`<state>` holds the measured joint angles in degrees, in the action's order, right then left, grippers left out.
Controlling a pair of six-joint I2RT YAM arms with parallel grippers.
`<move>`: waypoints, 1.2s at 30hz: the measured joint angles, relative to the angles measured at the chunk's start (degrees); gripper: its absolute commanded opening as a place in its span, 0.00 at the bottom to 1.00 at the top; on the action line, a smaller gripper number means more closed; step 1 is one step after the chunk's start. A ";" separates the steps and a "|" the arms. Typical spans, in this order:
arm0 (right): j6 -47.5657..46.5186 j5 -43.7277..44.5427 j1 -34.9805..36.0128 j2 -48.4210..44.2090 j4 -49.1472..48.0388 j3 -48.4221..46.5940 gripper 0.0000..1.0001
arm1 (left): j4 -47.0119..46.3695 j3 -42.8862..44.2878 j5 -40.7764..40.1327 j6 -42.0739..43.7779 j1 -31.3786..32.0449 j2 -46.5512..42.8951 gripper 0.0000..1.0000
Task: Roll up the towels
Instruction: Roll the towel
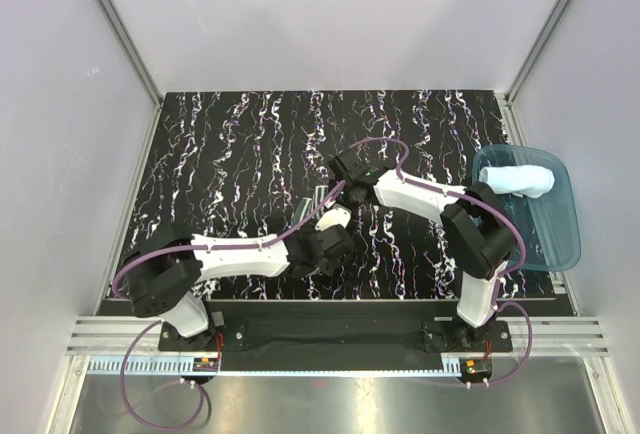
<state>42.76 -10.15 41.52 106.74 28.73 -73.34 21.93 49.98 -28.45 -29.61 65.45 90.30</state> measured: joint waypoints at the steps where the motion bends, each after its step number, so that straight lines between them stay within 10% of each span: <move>1: -0.02 0.00 0.00 -0.11 0.11 0.09 0.30 | -0.37 -0.24 -0.02 0.24 0.00 0.07 0.53; 6: -0.35 0.04 0.00 -0.92 1.11 0.76 0.35 | -2.58 -1.62 -0.09 0.39 0.02 0.07 0.28; 15: -0.83 1.75 -0.04 -1.51 4.35 0.74 0.99 | -7.82 -6.05 2.58 0.20 -1.70 -3.13 0.25; 25: -0.72 4.85 -6.43 -13.68 7.37 2.36 1.00 | -18.88 -14.88 17.20 -0.96 -11.89 -10.64 0.26; 36: 2.60 -3.89 -7.17 -25.14 -14.71 20.24 1.00 | -28.98 -20.65 39.91 -5.29 -25.18 -12.37 0.28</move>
<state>45.36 -14.04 34.35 81.60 14.02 -53.10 -7.05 29.32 11.46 -34.89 40.27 77.93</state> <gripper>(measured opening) 0.994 0.370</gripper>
